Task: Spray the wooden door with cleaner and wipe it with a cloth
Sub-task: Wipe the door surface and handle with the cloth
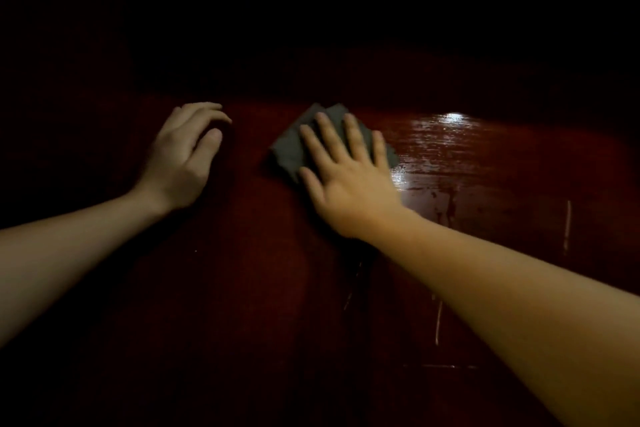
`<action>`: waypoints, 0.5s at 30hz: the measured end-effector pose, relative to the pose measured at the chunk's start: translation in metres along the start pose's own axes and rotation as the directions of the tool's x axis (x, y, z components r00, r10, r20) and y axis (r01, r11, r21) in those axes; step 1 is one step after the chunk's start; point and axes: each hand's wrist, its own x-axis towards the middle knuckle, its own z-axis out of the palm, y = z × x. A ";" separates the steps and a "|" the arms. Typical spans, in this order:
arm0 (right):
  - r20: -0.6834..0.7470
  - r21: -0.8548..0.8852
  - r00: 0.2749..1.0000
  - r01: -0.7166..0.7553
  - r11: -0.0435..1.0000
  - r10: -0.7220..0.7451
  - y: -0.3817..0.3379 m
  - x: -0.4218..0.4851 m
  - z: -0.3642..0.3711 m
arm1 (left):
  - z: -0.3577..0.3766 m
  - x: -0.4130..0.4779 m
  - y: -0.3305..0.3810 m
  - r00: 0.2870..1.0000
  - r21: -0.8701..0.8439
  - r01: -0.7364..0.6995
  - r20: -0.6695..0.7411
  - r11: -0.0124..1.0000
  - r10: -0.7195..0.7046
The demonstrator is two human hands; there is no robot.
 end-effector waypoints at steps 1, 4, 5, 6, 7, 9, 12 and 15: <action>-0.006 0.001 0.998 -0.065 0.998 0.065 0.019 -0.010 0.000 | 0.000 -0.001 0.001 0.999 -0.016 0.020 -0.039 1.000 -0.021; 0.009 0.015 0.949 -0.317 0.948 0.316 0.077 -0.038 -0.008 | -0.002 0.000 0.001 0.992 -0.064 0.069 -0.098 0.996 -0.075; 0.026 0.026 0.916 -0.400 0.916 0.400 0.089 -0.046 -0.011 | -0.004 0.000 0.001 0.990 -0.071 0.084 -0.103 0.994 -0.091; 0.040 0.040 0.883 -0.469 0.882 0.467 0.094 -0.052 -0.012 | -0.007 -0.002 -0.001 0.987 -0.074 0.102 -0.113 0.992 -0.110; 0.048 0.055 0.853 -0.521 0.852 0.519 0.093 -0.054 -0.012 | -0.011 -0.004 -0.003 0.982 -0.086 0.133 -0.127 0.987 -0.143; 0.054 0.097 0.808 -0.589 0.802 0.587 0.073 -0.050 -0.009 | -0.015 -0.005 0.001 0.949 -0.203 0.234 -0.164 0.951 -0.269; 0.040 0.076 0.884 -0.468 0.880 0.466 0.013 -0.033 -0.001 | -0.022 0.008 0.014 0.861 -0.445 0.385 -0.143 0.809 -0.489; 0.025 0.061 0.980 -0.198 0.978 0.197 -0.066 -0.023 0.010 | -0.030 0.014 0.008 0.870 -0.449 0.425 -0.038 0.786 -0.492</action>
